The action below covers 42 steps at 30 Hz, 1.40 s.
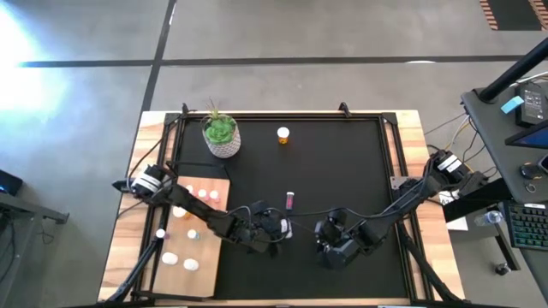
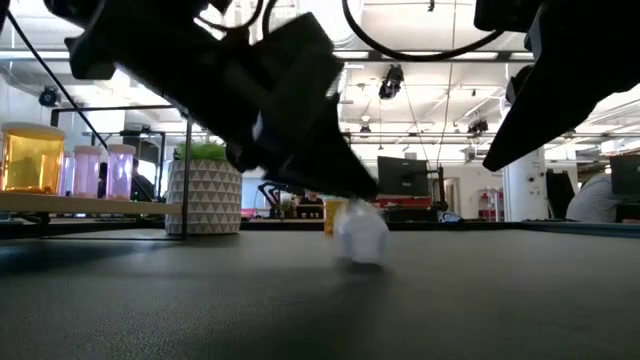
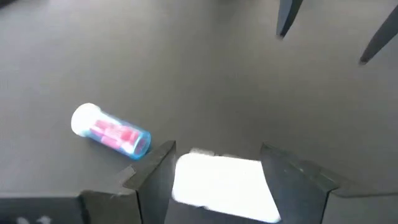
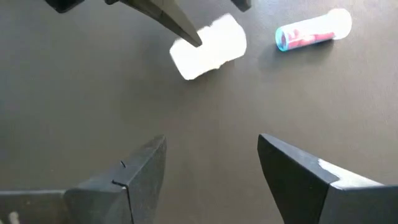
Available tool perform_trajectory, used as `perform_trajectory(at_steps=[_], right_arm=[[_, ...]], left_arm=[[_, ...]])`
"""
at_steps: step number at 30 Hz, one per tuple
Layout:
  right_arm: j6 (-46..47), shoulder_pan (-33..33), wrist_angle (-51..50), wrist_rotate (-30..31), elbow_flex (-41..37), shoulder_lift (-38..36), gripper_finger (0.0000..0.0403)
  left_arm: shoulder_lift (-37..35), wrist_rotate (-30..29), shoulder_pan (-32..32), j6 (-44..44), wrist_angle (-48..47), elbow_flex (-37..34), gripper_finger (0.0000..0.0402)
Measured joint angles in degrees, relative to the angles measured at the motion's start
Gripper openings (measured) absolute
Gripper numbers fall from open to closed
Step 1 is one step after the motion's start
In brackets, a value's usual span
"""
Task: Pick and place medicine bottles onto shelf by color
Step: Put the white plastic pill bottle on the shelf aligned with the other white pill bottles
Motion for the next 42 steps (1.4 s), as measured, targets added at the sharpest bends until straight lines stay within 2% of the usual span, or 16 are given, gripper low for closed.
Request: perform_trajectory(at_steps=[12, 16, 18, 24, 27, 30, 36, 42], right_arm=[[1.14, -0.04, -0.05, 0.0, 0.19, 0.0, 0.0242], [7.86, -0.17, 0.01, -0.01, 0.19, -0.02, 0.024], [9.83, -0.17, 0.91, -0.02, 0.19, -0.02, 0.024], [9.44, -0.5, 6.38, -0.11, 0.2, -0.02, 0.0244], [21.23, -2.4, 6.05, -0.14, 0.23, -0.02, 0.0241], [28.78, -4.22, 6.87, 2.05, 0.23, 0.37, 0.0241], [46.78, -7.72, 9.51, 3.1, 0.25, 3.81, 0.0244], [52.3, -9.58, 20.76, 2.88, 0.25, 9.27, 0.0244]], left_arm=[[-0.8, 2.12, -0.11, -1.65, -0.51, 0.11, 0.0217], [-4.22, 2.7, -0.02, -18.24, -11.01, 0.56, 0.0217], [-6.1, 2.68, 0.05, -23.09, -16.72, 0.5, 0.0217], [-14.05, 3.11, -0.21, -19.82, -20.78, 0.44, 0.0217], [-19.14, 4.91, -0.24, -22.06, -22.19, 0.41, 0.0217], [-24.61, 5.01, -0.2, -25.19, -24.74, 0.39, 0.0217], [-34.86, 6.31, -0.44, -25.21, -32.81, 0.22, 0.0217], [-43.29, 6.4, -0.47, -22.55, -39.43, 0.04, 0.0217]])
